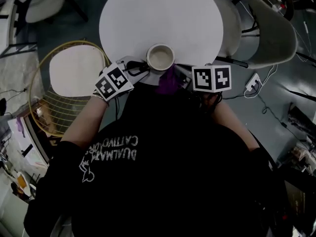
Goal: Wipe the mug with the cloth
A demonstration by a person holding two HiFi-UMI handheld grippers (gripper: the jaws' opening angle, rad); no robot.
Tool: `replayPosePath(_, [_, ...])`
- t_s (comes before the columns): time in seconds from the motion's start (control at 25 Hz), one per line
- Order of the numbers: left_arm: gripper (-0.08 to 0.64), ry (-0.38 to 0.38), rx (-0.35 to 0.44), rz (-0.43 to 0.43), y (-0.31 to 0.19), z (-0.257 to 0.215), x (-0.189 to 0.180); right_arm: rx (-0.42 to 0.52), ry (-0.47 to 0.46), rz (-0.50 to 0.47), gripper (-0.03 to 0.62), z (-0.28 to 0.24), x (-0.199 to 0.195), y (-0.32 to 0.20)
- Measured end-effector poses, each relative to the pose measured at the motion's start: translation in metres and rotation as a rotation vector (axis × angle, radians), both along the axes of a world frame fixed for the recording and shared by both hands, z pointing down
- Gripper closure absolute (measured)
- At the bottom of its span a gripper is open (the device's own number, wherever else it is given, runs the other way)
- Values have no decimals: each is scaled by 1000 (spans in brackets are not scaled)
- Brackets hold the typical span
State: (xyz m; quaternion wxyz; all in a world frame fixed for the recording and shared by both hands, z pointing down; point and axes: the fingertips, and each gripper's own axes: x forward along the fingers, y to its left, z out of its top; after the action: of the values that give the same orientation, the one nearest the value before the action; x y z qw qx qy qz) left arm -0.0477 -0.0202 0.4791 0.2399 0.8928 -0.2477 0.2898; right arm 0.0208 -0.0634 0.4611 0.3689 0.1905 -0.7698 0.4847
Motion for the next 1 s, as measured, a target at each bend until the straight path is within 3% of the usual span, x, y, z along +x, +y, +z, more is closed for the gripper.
replayPosePath(1.0, [488, 12, -43, 2, -11, -2, -4, 81, 92, -70, 563, 3, -15, -66])
